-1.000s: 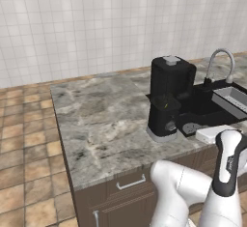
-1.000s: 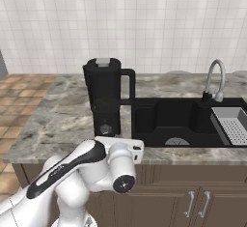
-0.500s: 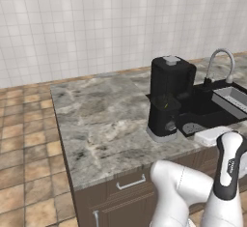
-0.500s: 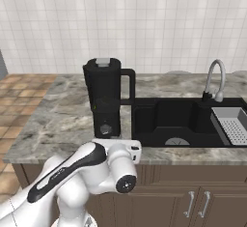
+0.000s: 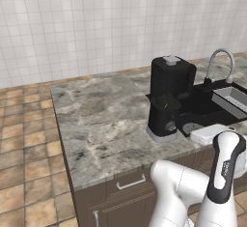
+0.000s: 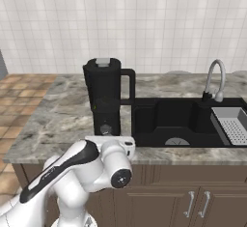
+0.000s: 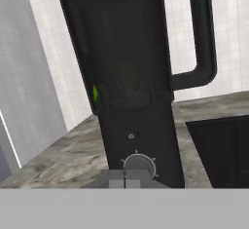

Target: Grab the lemon wedges from the fridge, place them in the blender, close the lid, and turn on the blender to create a marinade.

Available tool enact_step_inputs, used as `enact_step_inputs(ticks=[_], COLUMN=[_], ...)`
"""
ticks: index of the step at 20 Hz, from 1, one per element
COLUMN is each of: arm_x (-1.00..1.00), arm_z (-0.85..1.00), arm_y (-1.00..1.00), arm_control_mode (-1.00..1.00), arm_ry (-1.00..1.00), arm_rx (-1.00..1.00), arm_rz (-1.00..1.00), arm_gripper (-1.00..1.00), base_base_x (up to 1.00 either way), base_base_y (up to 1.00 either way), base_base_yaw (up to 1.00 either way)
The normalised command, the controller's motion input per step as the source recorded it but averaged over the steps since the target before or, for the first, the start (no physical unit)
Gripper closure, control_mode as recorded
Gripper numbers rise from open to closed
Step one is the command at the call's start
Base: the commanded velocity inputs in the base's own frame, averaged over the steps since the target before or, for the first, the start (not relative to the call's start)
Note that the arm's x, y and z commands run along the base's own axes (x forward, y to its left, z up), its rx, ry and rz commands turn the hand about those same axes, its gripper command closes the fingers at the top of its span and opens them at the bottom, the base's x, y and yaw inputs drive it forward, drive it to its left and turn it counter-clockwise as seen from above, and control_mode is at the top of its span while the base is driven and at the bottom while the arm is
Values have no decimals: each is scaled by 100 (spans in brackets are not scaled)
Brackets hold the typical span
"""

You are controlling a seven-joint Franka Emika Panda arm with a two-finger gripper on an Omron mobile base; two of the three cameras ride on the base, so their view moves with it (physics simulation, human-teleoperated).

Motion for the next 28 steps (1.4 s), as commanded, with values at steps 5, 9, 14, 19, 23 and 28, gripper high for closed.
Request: enact_step_inputs(ticks=[5, 9, 14, 19, 23, 28], arm_x=[27, 27, 7, 15, 29, 35], arm_z=[-2, -6, -24, -36, -27, -24], arm_y=[27, 25, 23, 26, 26, 32], arm_control_mode=[-100, -100, -100, -100, -100, -100], arm_ry=[0, -1, -1, -2, -4, -5], arm_rx=[0, 0, 0, 0, 0, 0], arm_rz=[-1, -2, -2, -2, -2, -7], arm_gripper=[100, 100, 100, 100, 100, 100], base_base_x=[0, 0, 0, 0, 0, 0], base_base_y=[0, 0, 0, 0, 0, 0], base_base_yaw=[0, 0, 0, 0, 0, 0])
